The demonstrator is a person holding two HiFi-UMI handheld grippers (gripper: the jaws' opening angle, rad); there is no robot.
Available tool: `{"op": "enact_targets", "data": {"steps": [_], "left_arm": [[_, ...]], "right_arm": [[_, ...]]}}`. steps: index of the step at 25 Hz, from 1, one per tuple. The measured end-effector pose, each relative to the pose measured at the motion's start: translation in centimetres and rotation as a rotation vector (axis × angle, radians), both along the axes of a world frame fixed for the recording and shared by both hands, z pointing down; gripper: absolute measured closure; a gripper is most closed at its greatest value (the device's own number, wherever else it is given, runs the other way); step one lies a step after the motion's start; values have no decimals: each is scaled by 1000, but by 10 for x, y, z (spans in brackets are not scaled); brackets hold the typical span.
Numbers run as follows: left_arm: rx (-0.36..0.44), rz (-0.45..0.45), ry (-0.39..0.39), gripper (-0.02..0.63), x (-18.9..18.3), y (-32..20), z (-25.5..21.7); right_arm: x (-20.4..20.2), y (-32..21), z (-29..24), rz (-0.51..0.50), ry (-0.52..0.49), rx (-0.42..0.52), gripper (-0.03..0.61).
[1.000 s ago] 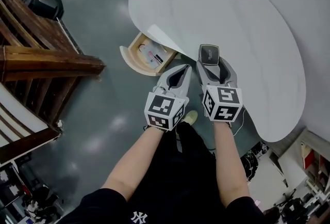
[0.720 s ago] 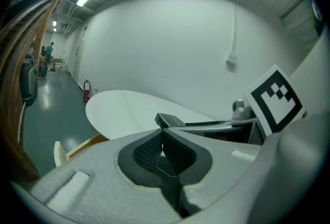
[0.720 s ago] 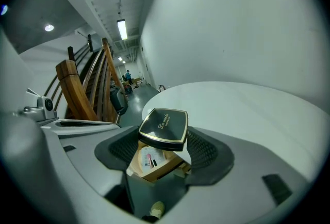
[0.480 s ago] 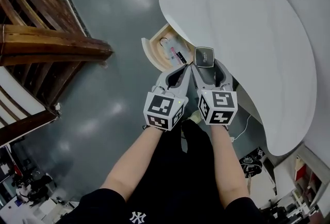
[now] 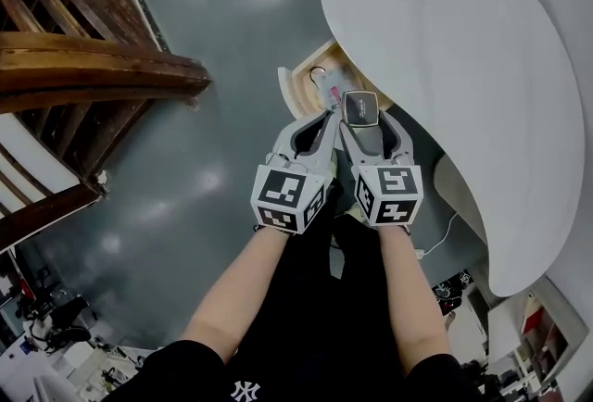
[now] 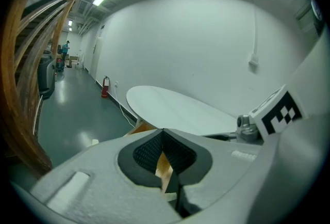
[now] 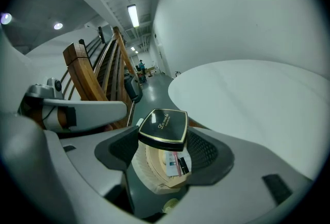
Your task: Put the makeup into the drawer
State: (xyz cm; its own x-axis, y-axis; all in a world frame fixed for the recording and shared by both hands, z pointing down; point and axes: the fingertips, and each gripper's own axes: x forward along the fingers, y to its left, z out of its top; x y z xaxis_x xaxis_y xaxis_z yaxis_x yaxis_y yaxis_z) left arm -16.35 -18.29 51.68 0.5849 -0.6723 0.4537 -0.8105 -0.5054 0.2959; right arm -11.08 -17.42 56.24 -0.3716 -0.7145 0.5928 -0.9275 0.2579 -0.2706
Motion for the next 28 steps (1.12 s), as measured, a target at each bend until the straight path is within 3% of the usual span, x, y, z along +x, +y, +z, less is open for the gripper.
{"op": "enact_targets", "data": {"steps": [12,28], "left_arm": [[-17,-38,20,603,-25,-39,37],[-33,-56,41,603,-28,-69,62]], "right_arm": [[-18,-33,87,-89,71,-147,273],[-29,-56,152,-219,154,-296,273]]}}
